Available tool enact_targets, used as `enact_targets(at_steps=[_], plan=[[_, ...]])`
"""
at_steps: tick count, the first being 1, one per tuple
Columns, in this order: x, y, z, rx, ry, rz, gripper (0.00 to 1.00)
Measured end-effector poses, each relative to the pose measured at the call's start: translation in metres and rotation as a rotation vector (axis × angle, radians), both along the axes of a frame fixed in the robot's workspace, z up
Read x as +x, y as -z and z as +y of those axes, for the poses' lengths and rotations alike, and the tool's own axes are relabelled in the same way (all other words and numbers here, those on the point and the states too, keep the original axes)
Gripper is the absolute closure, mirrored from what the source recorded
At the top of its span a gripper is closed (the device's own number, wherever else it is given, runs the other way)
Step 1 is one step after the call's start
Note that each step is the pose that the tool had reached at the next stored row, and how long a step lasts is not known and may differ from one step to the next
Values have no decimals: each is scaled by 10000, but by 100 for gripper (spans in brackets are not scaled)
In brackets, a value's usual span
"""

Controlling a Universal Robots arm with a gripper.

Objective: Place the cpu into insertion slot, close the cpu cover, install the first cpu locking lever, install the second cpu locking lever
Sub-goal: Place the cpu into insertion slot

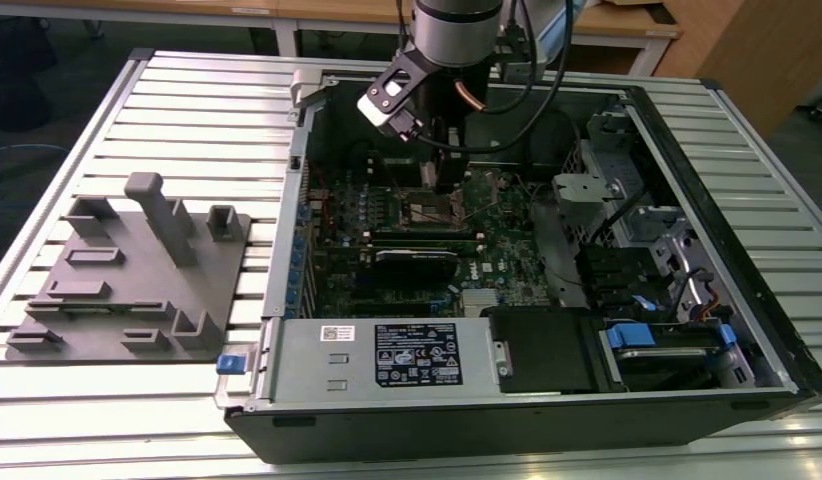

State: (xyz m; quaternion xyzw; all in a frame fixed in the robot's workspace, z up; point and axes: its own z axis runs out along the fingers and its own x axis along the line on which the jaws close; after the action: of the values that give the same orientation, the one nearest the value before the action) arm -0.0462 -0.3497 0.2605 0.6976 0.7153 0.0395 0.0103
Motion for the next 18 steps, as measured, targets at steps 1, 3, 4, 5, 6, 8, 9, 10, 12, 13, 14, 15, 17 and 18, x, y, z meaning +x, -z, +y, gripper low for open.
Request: enact_targets(at_steps=[1,3,4,5,6,8,9,10,12,13,14,15,17,18], plan=[[0,1,0,-3,0,2,46],[0,0,-1,-5,0,3,46],[0,0,-1,-5,0,3,46],[0,0,-1,-5,0,3,46],[0,1,-1,-6,0,3,46],[0,16,0,-4,0,-8,46],[0,26,0,-3,0,-13,46],[0,36,0,-5,0,-15,46],[0,54,0,-13,0,-17,46],[-1,60,0,-66,2,-15,46],[-1,63,0,-182,1,-15,46],[0,66,0,-307,0,-15,46],[0,72,-1,-546,0,-17,46],[0,78,0,-549,-1,-18,46]])
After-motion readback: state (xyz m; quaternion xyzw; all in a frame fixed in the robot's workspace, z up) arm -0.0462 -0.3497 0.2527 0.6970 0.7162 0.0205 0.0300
